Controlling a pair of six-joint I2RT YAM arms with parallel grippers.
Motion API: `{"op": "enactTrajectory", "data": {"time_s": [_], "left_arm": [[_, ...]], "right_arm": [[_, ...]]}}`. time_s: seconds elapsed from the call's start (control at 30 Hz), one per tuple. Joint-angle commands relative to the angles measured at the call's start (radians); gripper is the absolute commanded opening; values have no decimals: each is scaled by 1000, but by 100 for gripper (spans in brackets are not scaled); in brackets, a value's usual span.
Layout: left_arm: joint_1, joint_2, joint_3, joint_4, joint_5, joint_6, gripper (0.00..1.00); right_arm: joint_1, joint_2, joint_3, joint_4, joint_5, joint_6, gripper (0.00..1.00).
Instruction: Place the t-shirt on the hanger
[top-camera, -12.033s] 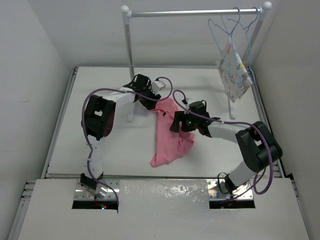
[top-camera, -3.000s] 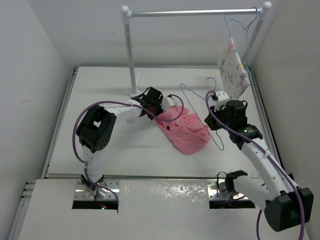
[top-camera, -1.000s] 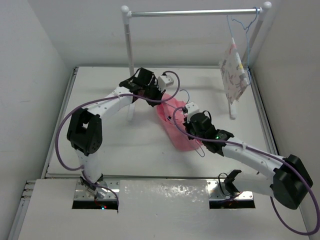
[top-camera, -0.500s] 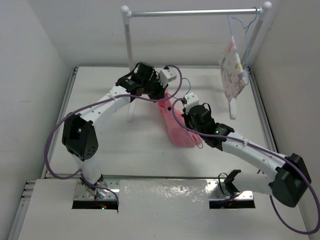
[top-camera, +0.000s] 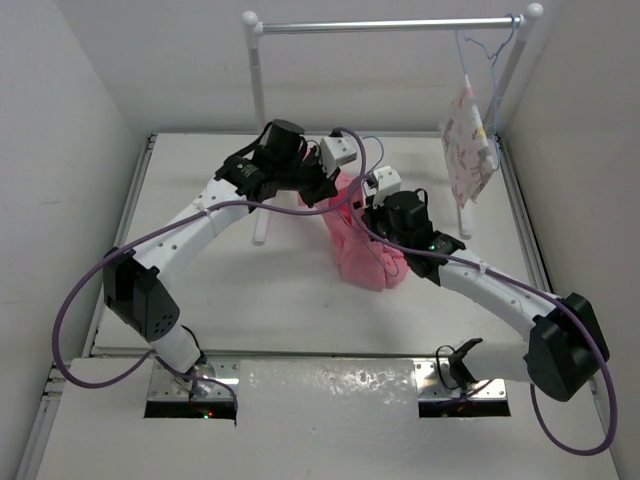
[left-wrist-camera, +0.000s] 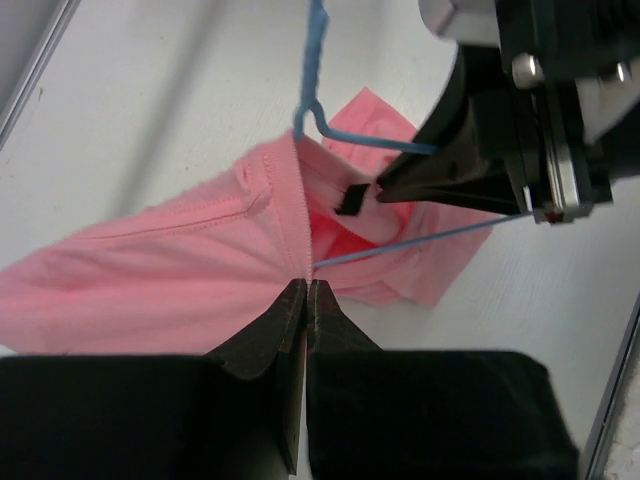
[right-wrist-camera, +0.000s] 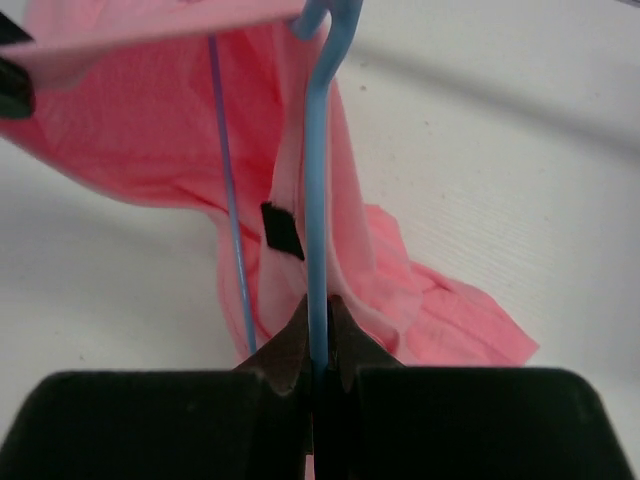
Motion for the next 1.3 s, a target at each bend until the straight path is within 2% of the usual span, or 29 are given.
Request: {"op": "enactTrajectory", "data": {"time_s": [0.0, 0.1, 0.17, 0.23, 0.27, 0.37, 0.43, 0.5, 0.6, 0.67, 0.7, 0.83, 0.97, 1.03, 1.07, 1.27], "left_arm": [[-12, -47, -17, -16, 57, 10, 0], [-38, -54, -69, -25, 45, 58, 0], [-44, -47, -108, -32, 34, 106, 0], [-44, -41, -109, -49, -24, 130, 11], [-43, -41, -109, -57, -70, 157, 28], [-36, -86, -132, -28, -145, 199, 45], [-6, -134, -134, -13, -201, 211, 50], [42, -148, -84, -31, -170, 231, 51], [196, -139, -24, -11, -150, 228, 54], [212, -114, -31, -5, -206, 289, 55], [212, -110, -45, 0, -207, 365, 56], [221, -117, -134, 47, -117, 521, 55], [287, -105, -161, -34, 171, 700, 55], [330, -104, -206, -51, 274, 817, 56], [329, -97, -223, -58, 279, 908, 58], [291, -25, -238, -25, 371, 944, 61]], "right_arm": [[-40, -12, -24, 211, -192, 9, 0], [-40, -13, -79, 289, -324, -54, 0], [-40, -16, -148, 343, -342, -77, 0], [-42, -16, -209, 420, -346, -106, 0], [-42, -18, -240, 458, -363, -117, 0], [-43, -18, -266, 507, -401, -130, 0], [-43, -9, -263, 512, -418, -140, 0], [-43, 3, -252, 504, -395, -147, 0], [-43, 33, -251, 532, -352, -146, 0], [-45, 62, -245, 560, -362, -146, 0], [-43, 72, -238, 560, -365, -152, 0], [-43, 102, -234, 550, -381, -161, 0], [-43, 108, -226, 523, -395, -164, 0], [-43, 109, -223, 511, -409, -167, 0], [-42, 109, -222, 503, -412, -175, 0], [-43, 99, -222, 491, -432, -195, 0]]}}
